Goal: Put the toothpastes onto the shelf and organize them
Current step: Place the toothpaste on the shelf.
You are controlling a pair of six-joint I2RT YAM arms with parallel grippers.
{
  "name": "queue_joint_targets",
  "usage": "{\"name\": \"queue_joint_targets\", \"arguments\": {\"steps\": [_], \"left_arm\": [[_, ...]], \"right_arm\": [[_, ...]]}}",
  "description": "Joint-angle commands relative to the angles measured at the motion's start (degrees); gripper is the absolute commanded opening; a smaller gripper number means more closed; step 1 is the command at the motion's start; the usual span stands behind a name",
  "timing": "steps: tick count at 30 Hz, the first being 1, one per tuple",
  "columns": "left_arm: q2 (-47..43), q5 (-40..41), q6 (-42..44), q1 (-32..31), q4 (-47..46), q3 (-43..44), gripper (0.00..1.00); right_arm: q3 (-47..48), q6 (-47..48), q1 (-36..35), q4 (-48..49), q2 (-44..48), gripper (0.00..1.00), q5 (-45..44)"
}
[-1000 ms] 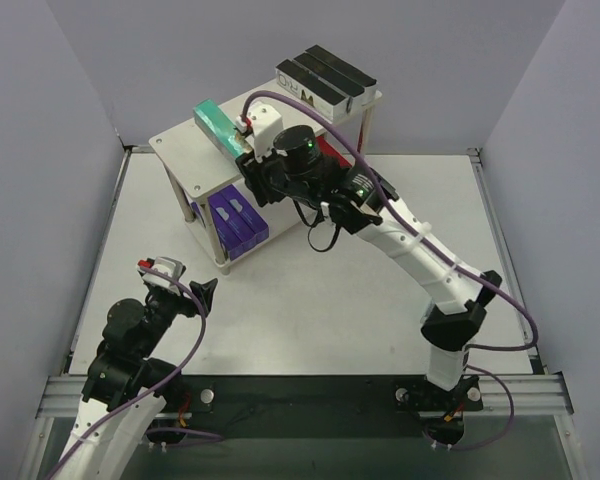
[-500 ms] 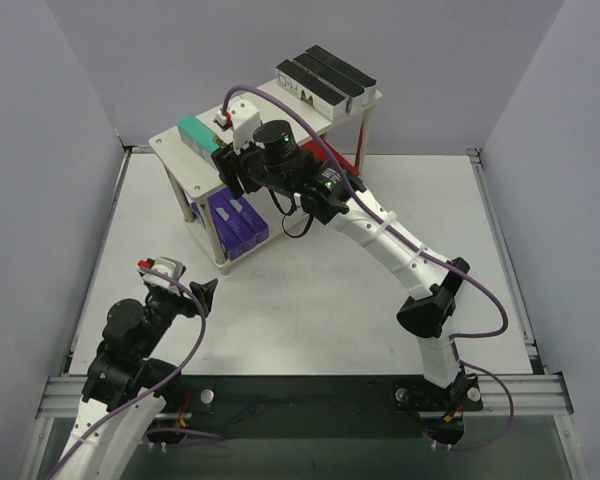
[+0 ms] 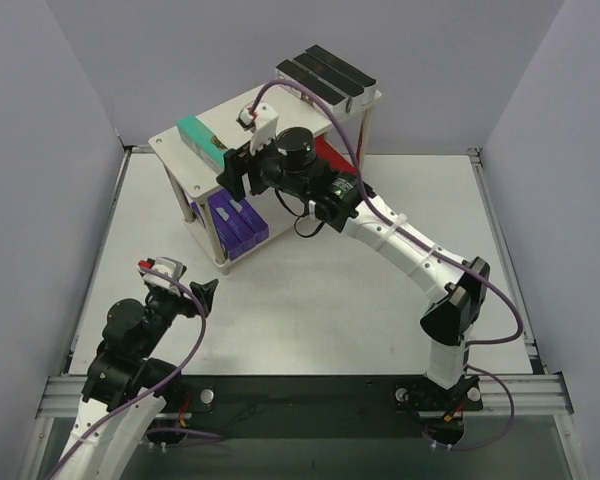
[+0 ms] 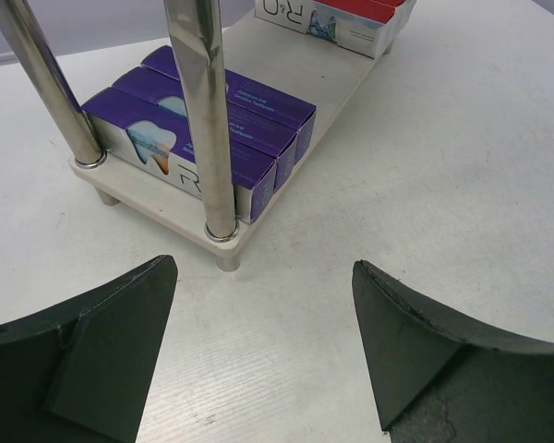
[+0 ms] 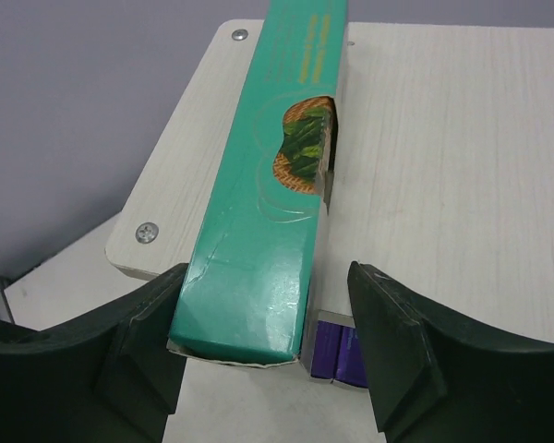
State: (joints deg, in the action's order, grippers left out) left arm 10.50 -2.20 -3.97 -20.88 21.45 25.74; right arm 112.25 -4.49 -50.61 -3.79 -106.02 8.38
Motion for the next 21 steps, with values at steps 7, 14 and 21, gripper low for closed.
{"name": "queue_joint_targets", "arguments": {"steps": [7, 14, 21], "left_arm": [[0.4, -1.2, 0.5, 0.3, -2.9, 0.4, 0.88], [0.4, -1.2, 0.5, 0.3, -2.8, 0.3, 0.88], [0.5, -1.4, 0.5, 0.3, -2.8, 0.3, 0.88]], "right_arm": [[-2.1, -6.7, 1.9, 12.9, 2.6, 0.59, 6.3], [0.5, -3.7, -1.2, 12.8, -0.6, 0.46, 1.5], [2.8, -1.4, -4.4, 13.7, -3.9, 0.38, -7.7]]}}
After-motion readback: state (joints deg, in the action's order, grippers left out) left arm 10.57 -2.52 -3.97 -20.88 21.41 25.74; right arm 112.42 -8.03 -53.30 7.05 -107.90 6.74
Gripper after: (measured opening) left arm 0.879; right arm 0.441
